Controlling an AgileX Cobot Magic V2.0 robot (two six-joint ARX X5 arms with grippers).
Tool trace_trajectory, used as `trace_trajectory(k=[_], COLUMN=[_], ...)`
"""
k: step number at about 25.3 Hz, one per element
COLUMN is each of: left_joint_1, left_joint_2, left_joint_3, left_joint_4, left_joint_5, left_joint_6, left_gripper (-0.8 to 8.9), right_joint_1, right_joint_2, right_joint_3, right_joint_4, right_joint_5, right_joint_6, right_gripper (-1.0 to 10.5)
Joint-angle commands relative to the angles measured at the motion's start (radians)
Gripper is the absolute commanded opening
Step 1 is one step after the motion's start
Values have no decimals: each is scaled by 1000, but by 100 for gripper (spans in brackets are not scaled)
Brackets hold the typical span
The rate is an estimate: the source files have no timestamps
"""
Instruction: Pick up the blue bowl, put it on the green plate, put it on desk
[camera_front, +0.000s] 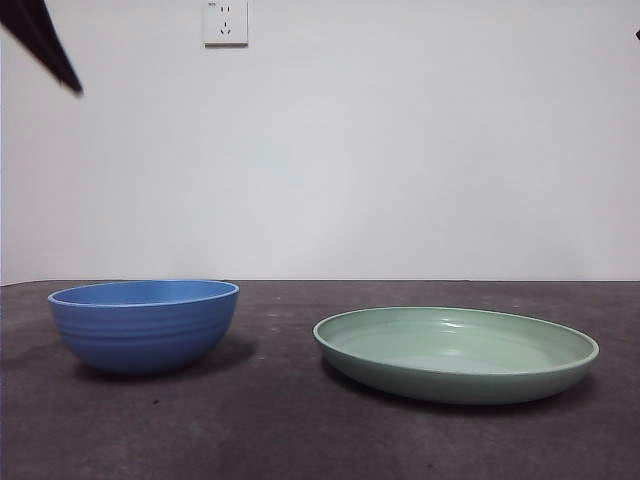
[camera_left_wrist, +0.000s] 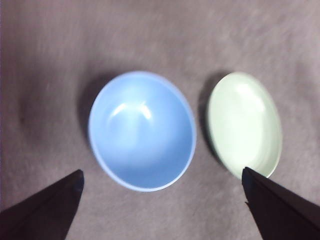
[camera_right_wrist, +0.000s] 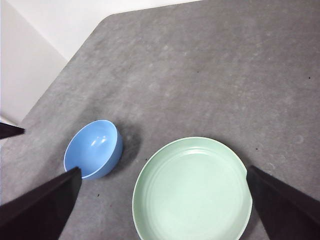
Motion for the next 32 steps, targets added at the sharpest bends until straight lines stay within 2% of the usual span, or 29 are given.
trace_trajectory(k=[1, 7, 11, 13, 15, 18, 22, 26, 32], left_joint_1=[-2, -33, -80, -102, -115, -120, -120, -126, -229], left_joint_2=[80, 275, 431, 489, 526, 543, 543, 542, 546], left_joint_3=[18, 32, 68, 85, 98, 100, 100, 143, 388], left_joint_4=[14, 18, 69, 98, 104, 109, 121, 95, -82], left_joint_5=[-5, -115, -122, -156, -206, -208, -207, -208, -208], left_joint_6=[19, 29, 39, 39, 40, 47, 47, 47, 50], left_gripper=[490, 490, 490, 483, 402, 295, 27, 15, 15], right_joint_1=[2, 2, 2, 2, 2, 2, 2, 2, 2], right_joint_2=[5, 5, 5, 5, 5, 4, 4, 4, -30], right_joint_3=[18, 18, 18, 18, 18, 18, 18, 18, 18], right_joint_4=[11, 11, 10, 8, 4, -1, -5, -5, -68], right_joint_5=[-2, -2, -2, -3, -3, -3, -3, -3, 0], right_joint_6=[-10, -10, -10, -9, -10, -10, -10, -10, -11], right_gripper=[588, 588, 588, 588, 588, 588, 588, 588, 588])
